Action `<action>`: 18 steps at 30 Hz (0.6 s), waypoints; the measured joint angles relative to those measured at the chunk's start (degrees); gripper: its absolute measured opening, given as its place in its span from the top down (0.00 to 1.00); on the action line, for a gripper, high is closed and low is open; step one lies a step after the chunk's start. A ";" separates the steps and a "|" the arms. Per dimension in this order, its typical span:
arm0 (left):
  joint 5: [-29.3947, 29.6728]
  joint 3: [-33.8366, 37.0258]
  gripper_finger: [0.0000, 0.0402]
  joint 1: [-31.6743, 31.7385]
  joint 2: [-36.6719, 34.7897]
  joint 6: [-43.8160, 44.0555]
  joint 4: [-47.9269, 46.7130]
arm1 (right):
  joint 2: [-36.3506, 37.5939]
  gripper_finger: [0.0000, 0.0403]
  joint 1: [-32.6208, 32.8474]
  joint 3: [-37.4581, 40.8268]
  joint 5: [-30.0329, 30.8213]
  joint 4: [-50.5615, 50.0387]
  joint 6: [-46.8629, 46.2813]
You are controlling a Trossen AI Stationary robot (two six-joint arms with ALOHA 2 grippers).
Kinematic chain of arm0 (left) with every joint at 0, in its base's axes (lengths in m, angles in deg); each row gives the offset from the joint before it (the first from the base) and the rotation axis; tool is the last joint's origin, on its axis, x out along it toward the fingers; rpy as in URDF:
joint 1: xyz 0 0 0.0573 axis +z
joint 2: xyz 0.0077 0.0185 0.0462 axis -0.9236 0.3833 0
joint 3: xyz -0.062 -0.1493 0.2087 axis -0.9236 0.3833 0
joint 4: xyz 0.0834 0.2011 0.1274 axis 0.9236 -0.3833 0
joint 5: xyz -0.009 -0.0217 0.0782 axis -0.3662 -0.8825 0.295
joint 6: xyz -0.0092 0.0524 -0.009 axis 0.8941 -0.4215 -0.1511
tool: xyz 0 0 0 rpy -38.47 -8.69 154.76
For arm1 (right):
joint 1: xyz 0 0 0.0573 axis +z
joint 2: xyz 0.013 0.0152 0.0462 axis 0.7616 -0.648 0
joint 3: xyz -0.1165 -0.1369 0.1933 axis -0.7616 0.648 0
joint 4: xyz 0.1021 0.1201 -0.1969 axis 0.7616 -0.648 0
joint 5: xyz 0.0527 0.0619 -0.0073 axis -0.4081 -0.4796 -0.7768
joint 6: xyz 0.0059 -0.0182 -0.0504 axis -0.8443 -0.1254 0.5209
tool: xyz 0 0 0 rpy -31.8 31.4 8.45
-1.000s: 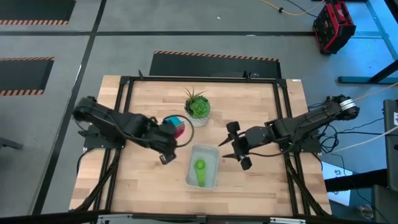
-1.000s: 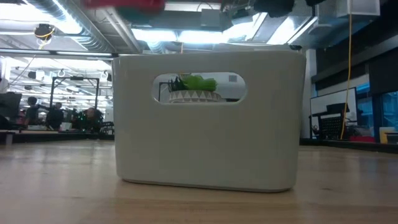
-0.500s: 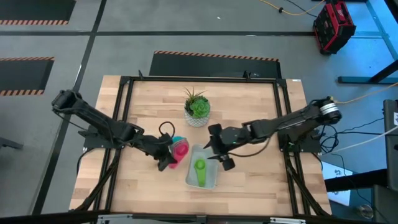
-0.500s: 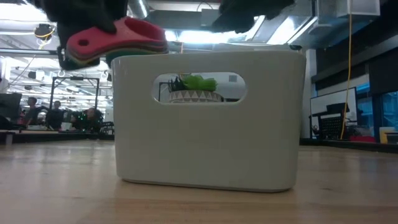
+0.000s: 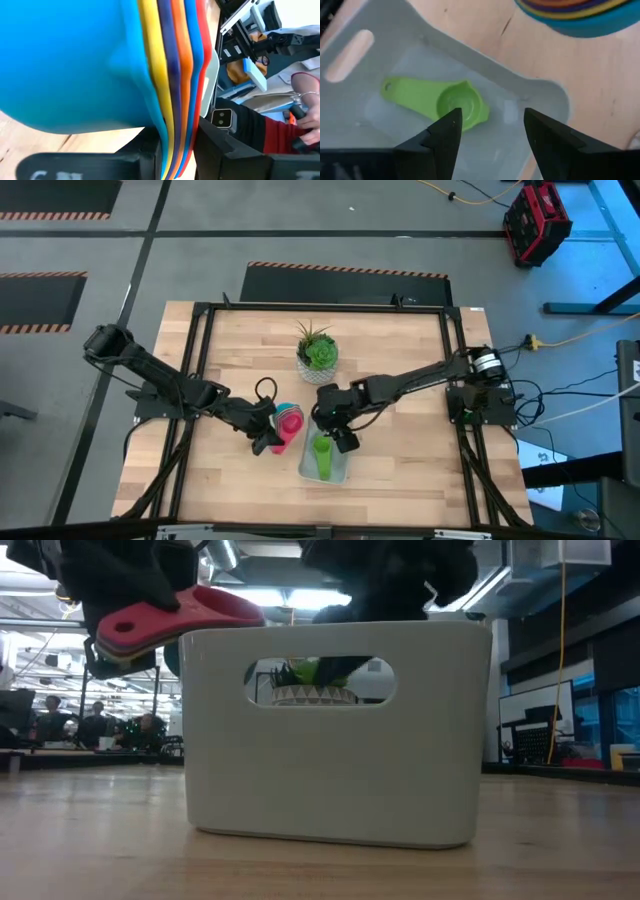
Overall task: Nest measuring cups in basket
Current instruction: Remove the measuring cups from the bin
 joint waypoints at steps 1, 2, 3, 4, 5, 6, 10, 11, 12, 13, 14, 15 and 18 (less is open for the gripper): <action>0.00 0.00 0.82 -0.02 0.00 0.11 0.20 | -0.55 0.46 0.00 -0.07 0.02 0.36 -0.06; -0.04 0.00 0.82 -0.02 0.00 0.16 0.51 | -0.99 0.46 0.00 -0.10 0.02 0.21 -0.16; -0.07 0.00 0.82 -0.02 0.00 0.16 0.75 | -1.38 0.46 0.00 -0.10 0.01 -0.11 -0.51; -0.16 0.01 0.82 -0.02 0.00 0.16 0.85 | -1.81 0.46 0.00 -0.10 0.01 -0.02 -1.17; -0.17 0.02 0.82 -0.01 0.00 0.17 0.85 | -2.25 0.46 0.00 -0.10 -0.01 0.18 -1.43; -0.16 0.02 0.82 -0.02 0.00 0.18 0.86 | -2.59 0.46 0.07 -0.10 -0.01 -0.06 -1.56; -0.21 0.02 0.82 -0.02 0.00 0.18 0.96 | -3.51 0.46 0.13 -0.10 -1.67 -0.06 -1.62; -0.22 0.02 0.82 -0.02 0.00 0.16 0.93 | -3.62 0.46 0.13 -0.10 -2.58 0.39 -1.62; -0.20 0.02 0.82 -0.02 0.00 0.16 0.93 | -3.75 0.46 0.13 -0.10 -3.22 0.80 -1.63; -0.20 0.02 0.82 -0.02 0.00 0.18 0.98 | -3.82 0.46 0.13 -0.10 -3.28 0.81 -1.62; -0.20 0.02 0.82 -0.02 0.00 0.18 0.96 | -3.88 0.46 0.13 -0.10 -3.24 0.71 -1.63; -0.20 0.02 0.82 -0.02 0.00 0.17 0.96 | -4.05 0.46 0.13 -0.10 -3.24 0.87 -1.62; -0.20 0.02 0.81 -0.02 0.00 0.18 0.95 | -4.36 0.46 0.15 -0.07 -3.25 0.95 -2.92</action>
